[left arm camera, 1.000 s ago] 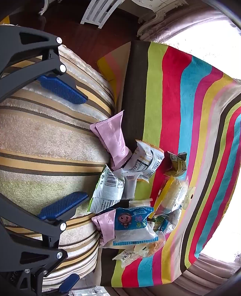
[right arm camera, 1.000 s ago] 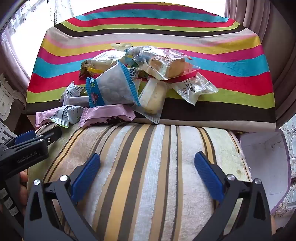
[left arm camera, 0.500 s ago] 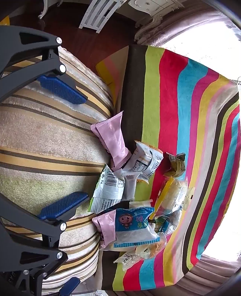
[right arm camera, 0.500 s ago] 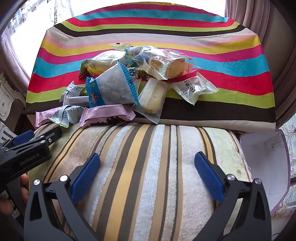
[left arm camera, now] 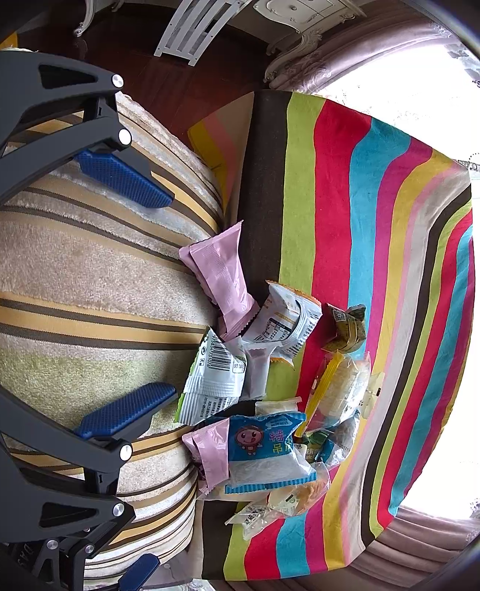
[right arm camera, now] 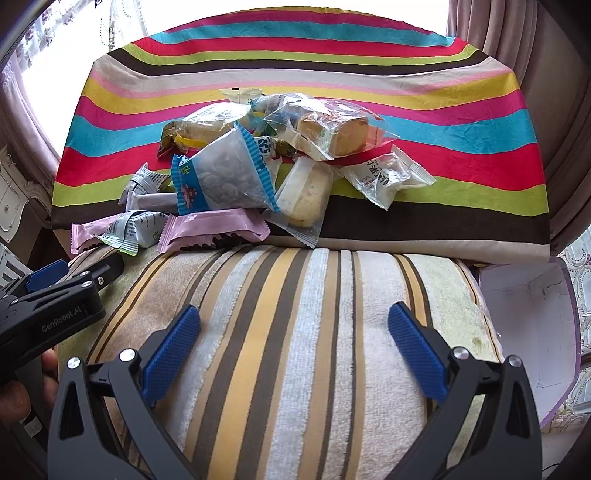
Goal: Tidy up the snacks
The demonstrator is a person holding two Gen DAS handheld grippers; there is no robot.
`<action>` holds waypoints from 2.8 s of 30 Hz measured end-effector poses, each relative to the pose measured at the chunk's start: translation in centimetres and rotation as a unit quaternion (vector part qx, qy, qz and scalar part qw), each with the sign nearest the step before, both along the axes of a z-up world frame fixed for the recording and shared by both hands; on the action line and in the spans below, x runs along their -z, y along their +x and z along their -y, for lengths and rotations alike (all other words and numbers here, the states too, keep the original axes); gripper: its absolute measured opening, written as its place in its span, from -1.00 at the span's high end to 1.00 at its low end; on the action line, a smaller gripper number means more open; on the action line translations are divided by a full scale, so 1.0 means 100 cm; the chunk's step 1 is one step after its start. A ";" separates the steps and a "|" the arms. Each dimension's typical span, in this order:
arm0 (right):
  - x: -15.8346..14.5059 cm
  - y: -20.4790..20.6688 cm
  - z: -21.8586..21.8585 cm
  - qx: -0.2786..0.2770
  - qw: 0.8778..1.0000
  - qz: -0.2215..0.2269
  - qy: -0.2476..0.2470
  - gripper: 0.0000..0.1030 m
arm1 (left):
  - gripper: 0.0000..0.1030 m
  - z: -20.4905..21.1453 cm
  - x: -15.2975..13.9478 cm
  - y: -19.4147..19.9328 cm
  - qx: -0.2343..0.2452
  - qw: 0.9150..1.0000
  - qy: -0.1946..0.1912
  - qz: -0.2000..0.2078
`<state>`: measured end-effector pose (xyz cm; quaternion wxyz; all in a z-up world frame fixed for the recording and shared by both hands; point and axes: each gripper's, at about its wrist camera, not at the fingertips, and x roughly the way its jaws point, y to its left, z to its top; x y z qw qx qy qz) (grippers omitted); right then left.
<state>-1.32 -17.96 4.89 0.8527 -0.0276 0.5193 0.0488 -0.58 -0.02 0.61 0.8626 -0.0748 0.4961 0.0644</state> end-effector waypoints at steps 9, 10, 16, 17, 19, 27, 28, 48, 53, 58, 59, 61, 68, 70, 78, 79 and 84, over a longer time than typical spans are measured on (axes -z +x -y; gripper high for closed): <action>0.000 -0.001 0.001 0.000 1.000 0.000 0.000 -0.97 | -0.78 0.002 0.000 -0.002 -0.001 1.000 0.002 0.001; 0.000 0.000 0.000 0.000 1.000 0.001 0.000 -0.97 | -0.78 0.003 0.001 -0.002 -0.001 1.000 0.003 0.002; 0.000 0.000 0.000 0.000 1.000 0.001 0.001 -0.97 | -0.78 0.004 0.001 -0.003 -0.001 1.000 0.003 0.002; 0.000 0.000 0.000 0.000 1.000 0.001 0.001 -0.97 | -0.78 0.004 0.001 -0.003 -0.001 1.000 0.004 0.002; 0.000 -0.001 0.000 0.000 1.000 0.001 0.001 -0.97 | -0.78 0.005 0.001 -0.003 -0.001 1.000 0.004 0.002; 0.001 -0.001 0.000 0.000 1.000 0.001 0.001 -0.97 | -0.78 0.005 0.001 -0.003 -0.002 1.000 0.004 0.003; 0.001 -0.001 0.000 0.000 1.000 0.001 0.001 -0.97 | -0.79 0.005 0.001 -0.003 -0.002 1.000 0.004 0.003; 0.000 -0.002 0.001 0.001 1.000 0.002 0.002 -0.97 | -0.78 0.006 0.001 -0.004 -0.002 1.000 0.005 0.003; 0.001 -0.002 0.001 0.002 1.000 0.004 0.003 -0.97 | -0.78 0.006 0.001 -0.004 -0.002 1.000 0.005 0.003; 0.000 -0.004 0.001 0.002 1.000 0.009 0.004 -0.97 | -0.78 0.002 -0.001 -0.005 -0.006 1.000 -0.011 0.010; 0.000 -0.004 0.001 0.002 1.000 0.010 0.004 -0.97 | -0.78 0.001 -0.003 -0.006 -0.005 1.000 -0.013 0.013; 0.000 -0.003 0.000 0.000 1.000 0.008 -0.001 -0.97 | -0.78 0.000 -0.007 -0.010 0.008 0.999 -0.032 0.029; -0.001 0.006 0.004 -0.008 1.000 -0.017 0.016 -0.97 | -0.70 -0.021 -0.017 -0.011 0.001 0.993 -0.103 0.050; -0.002 0.013 0.009 -0.018 0.999 -0.036 0.033 -0.97 | -0.57 -0.028 -0.018 -0.008 0.000 0.993 -0.111 0.048; -0.002 0.029 0.010 -0.040 0.995 -0.047 0.074 -0.97 | -0.42 -0.042 -0.022 0.024 0.043 0.998 -0.047 0.022; -0.002 0.034 0.010 -0.040 0.994 -0.047 0.089 -0.97 | -0.40 -0.042 -0.021 0.030 0.057 0.997 -0.038 0.016; 0.000 0.055 0.003 -0.043 0.991 -0.057 0.113 -0.97 | -0.14 -0.037 -0.009 0.054 0.126 0.991 -0.031 -0.019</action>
